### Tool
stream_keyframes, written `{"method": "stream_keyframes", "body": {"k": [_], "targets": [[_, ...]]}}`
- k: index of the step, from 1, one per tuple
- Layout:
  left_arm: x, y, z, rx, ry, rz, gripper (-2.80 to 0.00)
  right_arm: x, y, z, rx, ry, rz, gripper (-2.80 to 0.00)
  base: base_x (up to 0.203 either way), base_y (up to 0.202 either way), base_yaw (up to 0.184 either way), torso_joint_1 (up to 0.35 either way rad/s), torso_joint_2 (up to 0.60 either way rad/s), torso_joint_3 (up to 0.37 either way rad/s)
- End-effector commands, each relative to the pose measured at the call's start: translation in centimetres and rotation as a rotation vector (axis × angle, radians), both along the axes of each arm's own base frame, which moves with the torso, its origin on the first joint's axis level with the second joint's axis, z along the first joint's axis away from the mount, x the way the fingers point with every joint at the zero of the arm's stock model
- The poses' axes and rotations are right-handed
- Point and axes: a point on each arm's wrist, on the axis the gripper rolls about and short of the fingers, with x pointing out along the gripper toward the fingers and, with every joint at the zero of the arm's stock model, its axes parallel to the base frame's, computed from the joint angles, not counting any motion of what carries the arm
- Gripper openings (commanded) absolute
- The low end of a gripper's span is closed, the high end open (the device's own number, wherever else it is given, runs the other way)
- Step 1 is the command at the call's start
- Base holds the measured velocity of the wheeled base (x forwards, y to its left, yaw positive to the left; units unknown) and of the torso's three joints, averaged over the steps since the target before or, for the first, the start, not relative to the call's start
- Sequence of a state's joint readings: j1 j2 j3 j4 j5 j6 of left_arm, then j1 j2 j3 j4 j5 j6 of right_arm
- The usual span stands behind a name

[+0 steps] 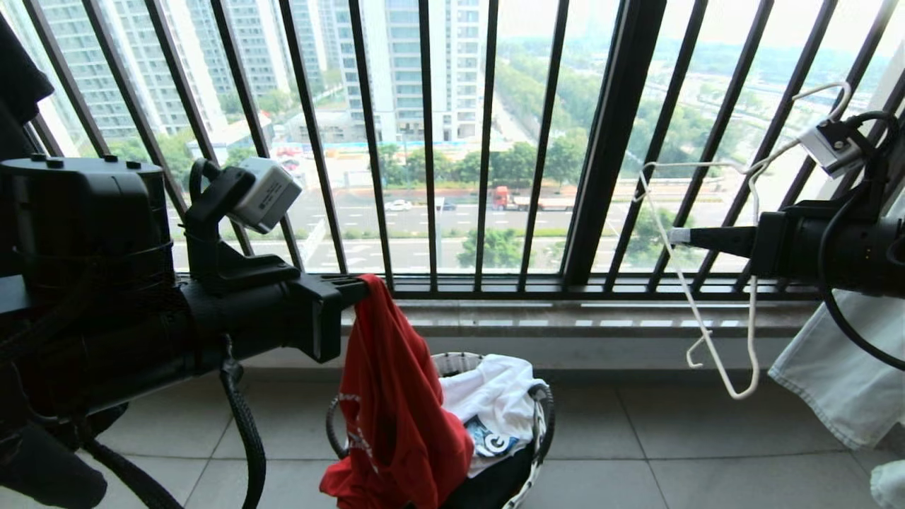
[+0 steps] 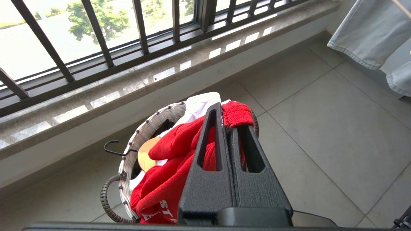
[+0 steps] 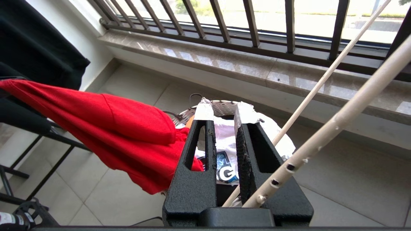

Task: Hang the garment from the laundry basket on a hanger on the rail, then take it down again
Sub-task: Pick up clothes from the basket

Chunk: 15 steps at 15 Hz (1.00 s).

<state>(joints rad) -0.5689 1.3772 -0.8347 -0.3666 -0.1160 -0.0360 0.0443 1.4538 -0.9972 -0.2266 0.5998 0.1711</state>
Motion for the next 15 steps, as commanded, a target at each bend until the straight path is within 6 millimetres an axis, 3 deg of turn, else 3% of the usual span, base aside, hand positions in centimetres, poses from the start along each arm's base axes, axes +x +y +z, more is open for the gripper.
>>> {"method": "stream_keyframes", "body": {"k": [1, 8, 15], "targets": [[0.10, -0.07, -0.10, 0.002, 0.003, -0.001, -2.80, 0.05, 0.01, -0.03, 0.001, 0.001, 0.003, -2.80, 0.000, 0.000, 0.000, -0.001, 0.00, 0.193], [0.14, -0.09, -0.23, -0.003, -0.004, -0.001, -2.80, 0.05, 0.01, -0.03, 0.001, 0.000, 0.003, -2.80, 0.000, 0.000, 0.000, 0.000, 0.00, 0.198], [0.23, -0.16, -0.26, -0.009, -0.015, -0.001, -2.80, 0.05, 0.01, -0.03, 0.000, 0.000, 0.003, -2.80, 0.000, 0.000, 0.000, 0.001, 0.00, 0.025]]}}
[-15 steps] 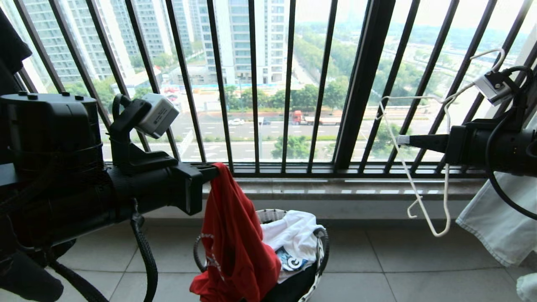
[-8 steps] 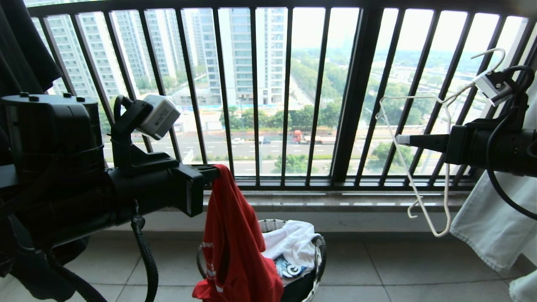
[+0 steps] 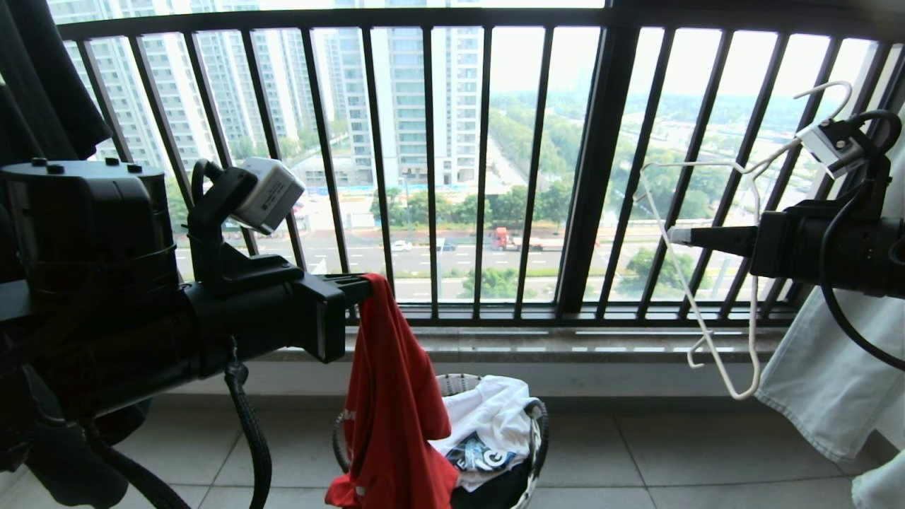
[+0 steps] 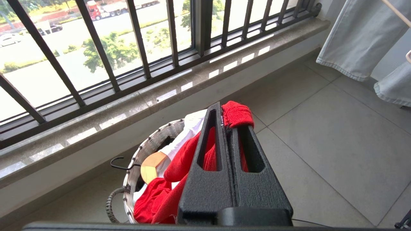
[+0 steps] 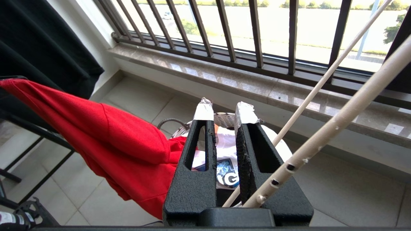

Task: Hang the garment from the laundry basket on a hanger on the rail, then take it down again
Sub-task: Pick up clothes from the basket

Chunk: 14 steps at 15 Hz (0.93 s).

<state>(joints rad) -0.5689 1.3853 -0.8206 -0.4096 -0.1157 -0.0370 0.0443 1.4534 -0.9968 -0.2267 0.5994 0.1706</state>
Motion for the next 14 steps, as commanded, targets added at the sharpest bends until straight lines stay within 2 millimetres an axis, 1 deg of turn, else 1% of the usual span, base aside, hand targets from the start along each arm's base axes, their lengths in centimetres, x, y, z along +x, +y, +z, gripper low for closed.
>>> {"method": "stream_keyframes", "body": {"k": [1, 3, 6, 9, 10, 11, 12, 14], "targets": [[0.0, 0.0, -0.1, 0.001, 0.001, -0.002, -2.80, 0.1, 0.0, 0.0, 0.001, 0.000, 0.006, -2.80, 0.000, 0.000, 0.000, 0.000, 0.00, 0.000], [0.1, -0.1, 0.3, -0.025, -0.031, -0.004, -2.80, 0.0, 0.3, -0.2, 0.003, 0.013, 0.020, -2.80, 0.000, 0.000, 0.000, 0.000, 0.00, 0.000], [0.6, -0.3, 0.4, -0.061, -0.064, -0.003, -2.80, -0.4, 1.6, -0.4, 0.002, 0.025, 0.071, -2.80, 0.000, 0.000, 0.000, 0.000, 0.00, 0.000], [0.7, -0.3, 1.2, -0.075, -0.070, 0.014, -2.80, -2.6, 2.8, 0.2, -0.008, 0.067, 0.137, -2.80, 0.000, 0.000, 0.000, 0.000, 0.00, 0.000], [0.8, -0.4, 1.7, -0.081, -0.077, 0.042, -2.80, -3.5, 3.3, 0.4, -0.015, 0.074, 0.164, -2.80, 0.000, 0.000, 0.000, 0.000, 0.00, 0.000], [1.2, -0.4, 2.1, -0.076, -0.076, 0.107, -2.80, -4.5, 3.8, 0.6, -0.020, 0.089, 0.197, -2.80, 0.000, 0.000, 0.000, 0.000, 0.00, 0.000], [2.0, -0.6, 2.6, -0.074, -0.072, 0.173, -2.80, -5.2, 4.3, 0.6, -0.026, 0.117, 0.230, -2.80, 0.000, 0.000, 0.000, 0.000, 0.00, 0.000], [4.2, -1.5, 2.7, -0.080, -0.043, 0.340, -2.80, -5.9, 4.8, 1.2, -0.037, 0.171, 0.262, -2.80, 0.000, 0.000, 0.000, 0.000, 0.00, 0.000]]}}
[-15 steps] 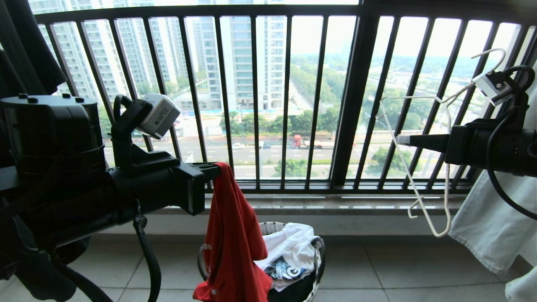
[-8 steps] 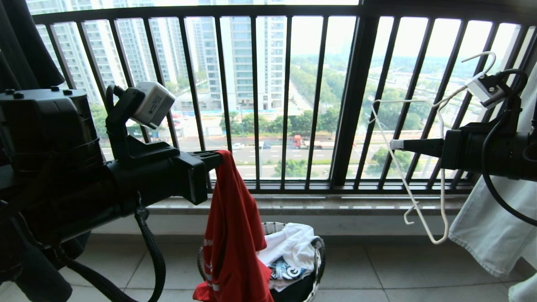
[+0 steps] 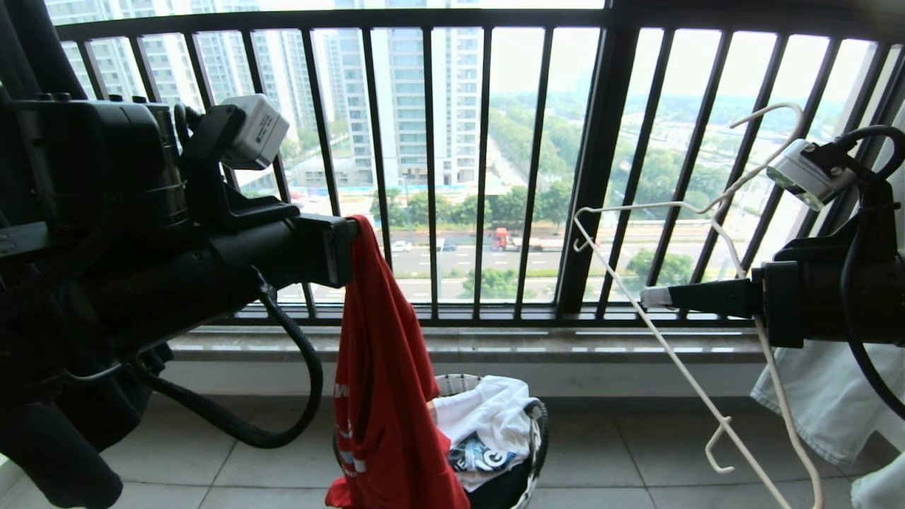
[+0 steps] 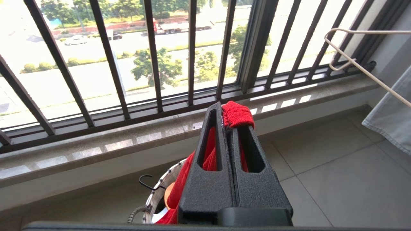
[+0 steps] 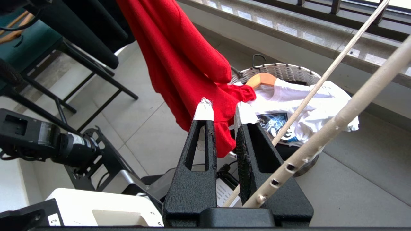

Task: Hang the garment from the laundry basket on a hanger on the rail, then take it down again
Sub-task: Pick up clothes from the basket, then hang the clothes on the clothes rack

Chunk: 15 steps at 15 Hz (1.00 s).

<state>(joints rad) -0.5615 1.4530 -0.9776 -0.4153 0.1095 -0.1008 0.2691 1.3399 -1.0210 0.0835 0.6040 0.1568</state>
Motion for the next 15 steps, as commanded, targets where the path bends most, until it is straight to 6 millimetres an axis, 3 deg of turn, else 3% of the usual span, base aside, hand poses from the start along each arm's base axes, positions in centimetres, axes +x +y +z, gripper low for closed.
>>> {"method": "stream_keyframes", "body": {"k": [1, 5, 8, 10, 13, 15], "targets": [[2.9, -1.3, -0.3, -0.008, 0.029, 0.165, -2.80, -1.3, 0.5, 1.3, -0.007, 0.032, 0.045, -2.80, 0.000, 0.000, 0.000, 0.000, 0.00, 0.000], [4.9, -2.4, -1.3, 0.004, 0.055, 0.243, -2.80, -4.2, 1.2, 2.8, -0.060, 0.075, 0.163, -2.80, 0.000, 0.000, 0.000, 0.000, 0.00, 0.000], [4.9, -3.8, -1.1, 0.023, 0.060, 0.211, -2.80, -6.8, 2.5, 4.1, -0.096, 0.143, 0.304, -2.80, 0.000, 0.000, 0.000, 0.000, 0.00, 0.000], [5.0, -4.4, -0.2, 0.039, 0.074, 0.188, -2.80, -7.0, 3.3, 4.5, -0.098, 0.141, 0.355, -2.80, 0.000, 0.000, 0.000, 0.000, 0.00, 0.000], [4.7, -4.5, -1.4, -0.005, 0.157, 0.063, -2.80, -6.5, 4.5, 4.0, -0.097, 0.176, 0.426, -2.80, 0.000, 0.000, 0.000, 0.000, 0.00, 0.000], [4.8, -4.8, -1.2, -0.020, 0.164, 0.012, -2.80, -5.7, 5.5, 3.3, -0.109, 0.202, 0.473, -2.80, 0.000, 0.000, 0.000, 0.000, 0.00, 0.000]]}}
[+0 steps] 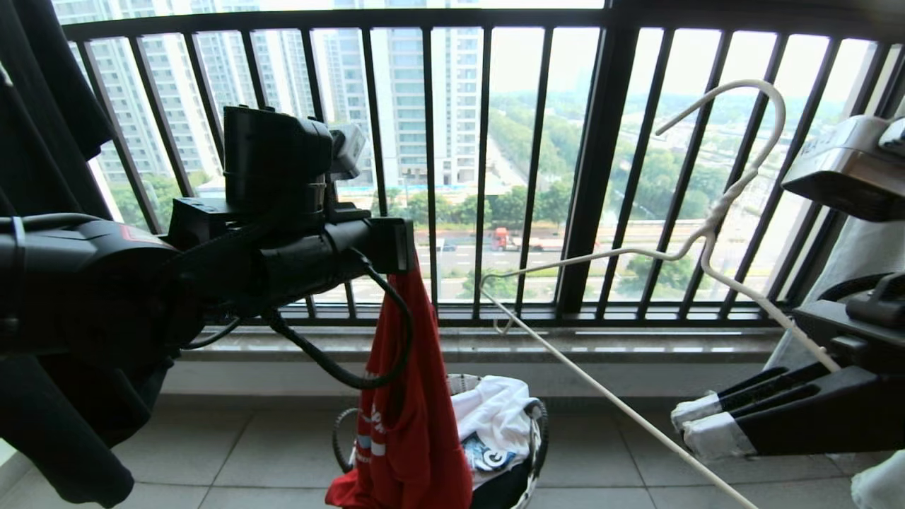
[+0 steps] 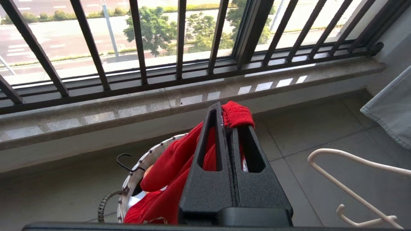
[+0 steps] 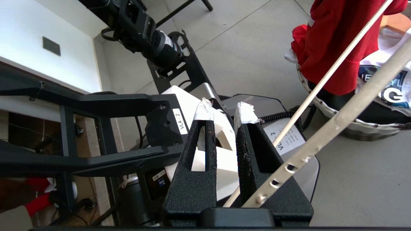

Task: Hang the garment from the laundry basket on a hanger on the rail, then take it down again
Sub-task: Hang the clothes on the clothes rack

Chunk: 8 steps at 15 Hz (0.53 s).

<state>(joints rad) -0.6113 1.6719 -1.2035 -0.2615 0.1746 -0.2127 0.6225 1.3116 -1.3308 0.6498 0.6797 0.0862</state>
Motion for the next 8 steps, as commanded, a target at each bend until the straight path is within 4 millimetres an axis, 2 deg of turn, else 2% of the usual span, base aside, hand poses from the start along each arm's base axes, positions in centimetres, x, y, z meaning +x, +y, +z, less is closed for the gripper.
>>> {"method": "stream_keyframes", "body": {"k": [1, 8], "targets": [[0.7, -0.7, -0.3, -0.004, 0.011, -0.024, -2.80, 1.5, 1.5, -1.2, -0.034, 0.047, 0.038, -2.80, 0.000, 0.000, 0.000, 0.000, 0.00, 0.000], [1.5, -2.4, -1.6, -0.027, 0.053, -0.040, -2.80, 1.1, 1.7, -1.1, 0.010, 0.079, 0.120, -2.80, 0.000, 0.000, 0.000, 0.000, 0.00, 0.000]]}}
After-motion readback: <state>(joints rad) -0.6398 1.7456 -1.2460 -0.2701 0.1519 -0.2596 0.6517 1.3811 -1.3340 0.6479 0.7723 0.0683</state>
